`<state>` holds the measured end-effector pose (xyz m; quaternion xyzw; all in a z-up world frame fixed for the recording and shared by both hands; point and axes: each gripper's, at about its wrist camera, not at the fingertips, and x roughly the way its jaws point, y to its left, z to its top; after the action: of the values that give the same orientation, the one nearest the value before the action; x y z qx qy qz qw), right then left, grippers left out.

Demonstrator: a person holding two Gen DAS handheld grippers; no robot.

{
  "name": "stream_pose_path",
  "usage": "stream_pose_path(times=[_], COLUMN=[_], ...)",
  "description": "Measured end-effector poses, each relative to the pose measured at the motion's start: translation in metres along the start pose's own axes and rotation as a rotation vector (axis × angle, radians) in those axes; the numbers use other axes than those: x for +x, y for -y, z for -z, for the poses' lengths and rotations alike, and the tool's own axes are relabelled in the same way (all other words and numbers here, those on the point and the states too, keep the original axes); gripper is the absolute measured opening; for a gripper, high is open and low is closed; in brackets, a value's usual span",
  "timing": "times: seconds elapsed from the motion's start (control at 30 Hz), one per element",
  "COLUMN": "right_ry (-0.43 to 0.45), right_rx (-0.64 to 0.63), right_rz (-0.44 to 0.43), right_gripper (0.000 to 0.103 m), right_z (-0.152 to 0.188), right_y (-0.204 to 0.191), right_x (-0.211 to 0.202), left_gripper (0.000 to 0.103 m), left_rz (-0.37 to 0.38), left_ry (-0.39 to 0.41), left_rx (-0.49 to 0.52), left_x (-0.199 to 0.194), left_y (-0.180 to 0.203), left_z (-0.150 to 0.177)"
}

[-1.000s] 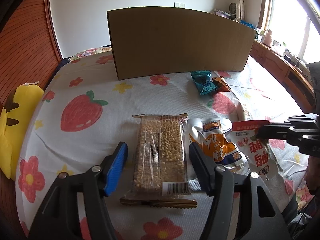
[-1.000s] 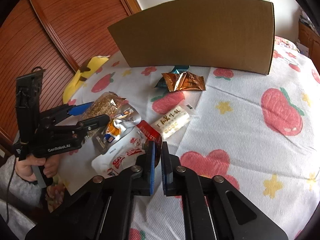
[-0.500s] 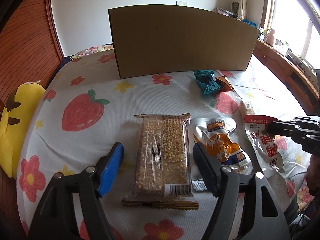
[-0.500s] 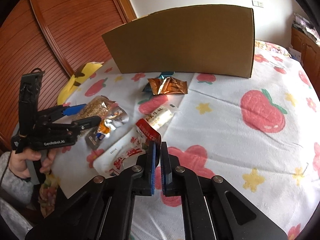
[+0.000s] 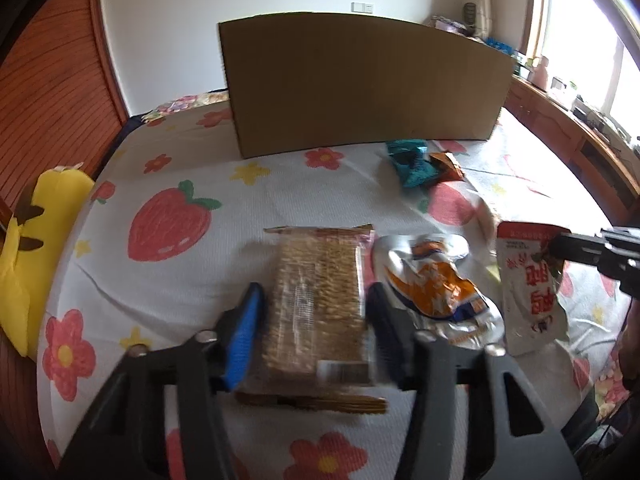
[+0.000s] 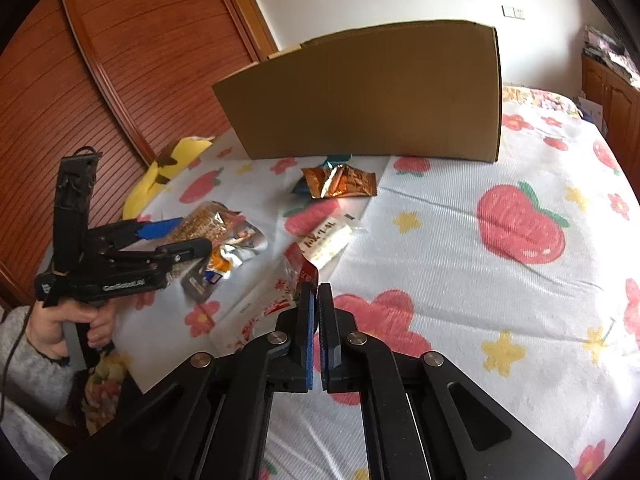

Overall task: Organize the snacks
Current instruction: 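Grasp red-white pouch with right tool while left tool grasps the large granola bar, then carry granola bar and red-white pouch over the box and open both tools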

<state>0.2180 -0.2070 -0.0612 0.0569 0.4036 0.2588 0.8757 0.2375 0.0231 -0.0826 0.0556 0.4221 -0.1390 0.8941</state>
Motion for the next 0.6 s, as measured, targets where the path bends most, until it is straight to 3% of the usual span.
stream_pose_path(times=[0.23, 0.6], right_ry=[0.022, 0.046], right_rx=[-0.026, -0.048], right_rz=[0.005, 0.021], right_gripper=[0.000, 0.000], right_z=[-0.004, -0.008], right_y=[-0.010, -0.019], right_x=[-0.009, -0.021], left_gripper=[0.040, 0.040], left_rz=[0.011, 0.034], left_ry=[0.012, 0.108], left_rx=[0.017, -0.005], left_x=[-0.014, -0.048], left_y=[0.010, 0.013], left_z=[0.007, 0.002])
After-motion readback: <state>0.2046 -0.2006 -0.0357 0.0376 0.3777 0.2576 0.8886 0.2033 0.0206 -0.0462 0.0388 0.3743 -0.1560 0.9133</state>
